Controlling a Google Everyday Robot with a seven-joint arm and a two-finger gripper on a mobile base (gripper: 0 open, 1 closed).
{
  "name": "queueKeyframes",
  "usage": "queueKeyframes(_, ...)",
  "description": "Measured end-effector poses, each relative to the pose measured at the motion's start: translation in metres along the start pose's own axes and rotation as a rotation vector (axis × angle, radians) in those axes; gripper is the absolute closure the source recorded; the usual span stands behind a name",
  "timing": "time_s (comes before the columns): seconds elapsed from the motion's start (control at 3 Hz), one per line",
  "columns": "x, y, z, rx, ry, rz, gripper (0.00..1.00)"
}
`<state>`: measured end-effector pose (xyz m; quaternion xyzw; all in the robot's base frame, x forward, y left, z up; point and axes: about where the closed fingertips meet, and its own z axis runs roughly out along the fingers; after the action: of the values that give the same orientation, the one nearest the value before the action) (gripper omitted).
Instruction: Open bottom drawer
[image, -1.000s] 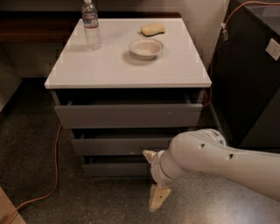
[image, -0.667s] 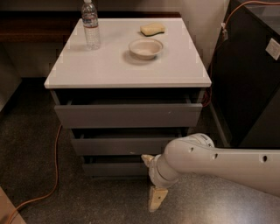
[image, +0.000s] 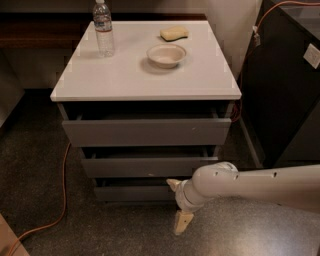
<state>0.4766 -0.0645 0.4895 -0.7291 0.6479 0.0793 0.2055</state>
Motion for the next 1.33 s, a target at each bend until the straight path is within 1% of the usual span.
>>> queueKeyframes(0.33, 0.025, -0.014, 0.038, 0.030, -0.040, 0.012, 0.00)
queueKeyframes(0.67, 0.064, -0.043, 0.112, 0.031, -0.041, 0.070, 0.00)
queueKeyframes(1.0, 0.065, -0.040, 0.120, 0.028, -0.040, 0.073, 0.00)
queueKeyframes(1.33, 0.075, -0.038, 0.150, 0.014, -0.070, 0.065, 0.00)
